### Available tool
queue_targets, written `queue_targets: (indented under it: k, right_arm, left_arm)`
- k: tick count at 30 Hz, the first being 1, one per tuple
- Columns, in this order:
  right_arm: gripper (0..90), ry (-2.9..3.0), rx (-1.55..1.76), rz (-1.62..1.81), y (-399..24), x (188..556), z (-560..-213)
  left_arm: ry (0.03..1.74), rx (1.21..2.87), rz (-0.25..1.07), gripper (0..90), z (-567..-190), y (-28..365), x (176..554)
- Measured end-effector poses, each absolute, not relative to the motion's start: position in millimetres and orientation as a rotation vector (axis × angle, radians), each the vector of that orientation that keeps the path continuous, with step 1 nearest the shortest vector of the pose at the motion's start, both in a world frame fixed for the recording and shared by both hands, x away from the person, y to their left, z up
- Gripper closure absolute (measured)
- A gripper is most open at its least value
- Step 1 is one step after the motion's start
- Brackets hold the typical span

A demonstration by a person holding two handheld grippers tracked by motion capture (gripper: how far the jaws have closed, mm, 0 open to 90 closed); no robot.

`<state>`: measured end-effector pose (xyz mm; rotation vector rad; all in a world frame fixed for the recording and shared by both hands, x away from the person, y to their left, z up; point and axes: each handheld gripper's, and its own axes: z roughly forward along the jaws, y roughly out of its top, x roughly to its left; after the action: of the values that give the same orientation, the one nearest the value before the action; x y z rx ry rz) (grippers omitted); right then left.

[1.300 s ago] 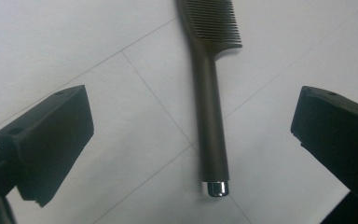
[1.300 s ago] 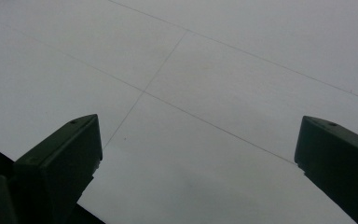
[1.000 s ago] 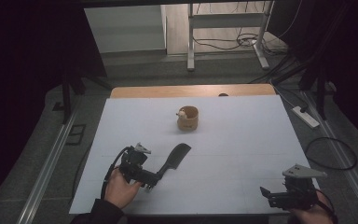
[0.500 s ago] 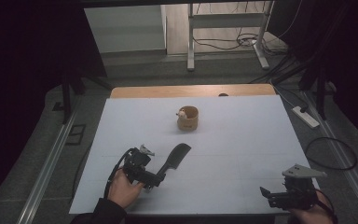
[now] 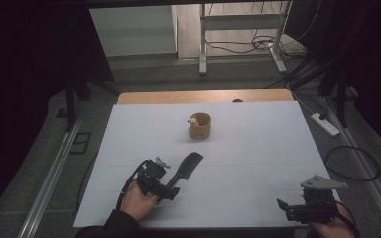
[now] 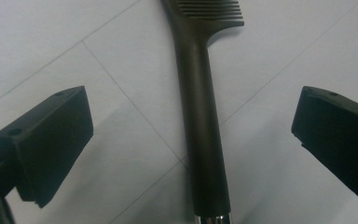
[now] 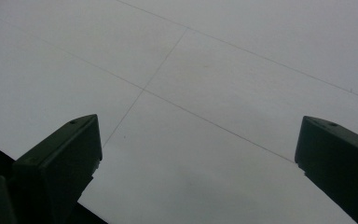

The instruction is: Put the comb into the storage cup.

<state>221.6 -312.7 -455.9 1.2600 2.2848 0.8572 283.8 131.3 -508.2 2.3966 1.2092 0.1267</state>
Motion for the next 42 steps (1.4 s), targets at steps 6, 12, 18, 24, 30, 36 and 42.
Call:
queue_targets:
  k: [6,12,18,24,30,36,42]
  right_arm:
    - [0.5,2.289,1.257,0.853,-312,222,-456]
    - [0.4,2.290,1.256,0.853,-312,222,-456]
    - [0.4,2.294,1.257,0.852,-312,222,-456]
    - [0.4,2.296,1.257,0.848,-312,222,-456]
    - [0.4,2.296,1.255,0.849,-312,222,-456]
    - [0.5,2.298,1.257,0.848,-312,222,-456]
    - [0.5,2.302,1.254,0.844,-312,223,-457]
  left_arm:
    - [1.213,2.428,0.140,0.0,-516,126,286]
    - [1.213,2.487,0.160,0.0,-527,119,290]
    - [1.220,2.486,0.171,0.0,-528,118,289]
    - [1.228,2.503,0.161,0.0,-527,117,290]
    - [1.246,2.512,0.146,3.4,-523,115,291]
    - [1.264,2.477,0.160,30.9,-516,118,288]
    - [1.237,2.479,0.160,60.9,-513,117,287]
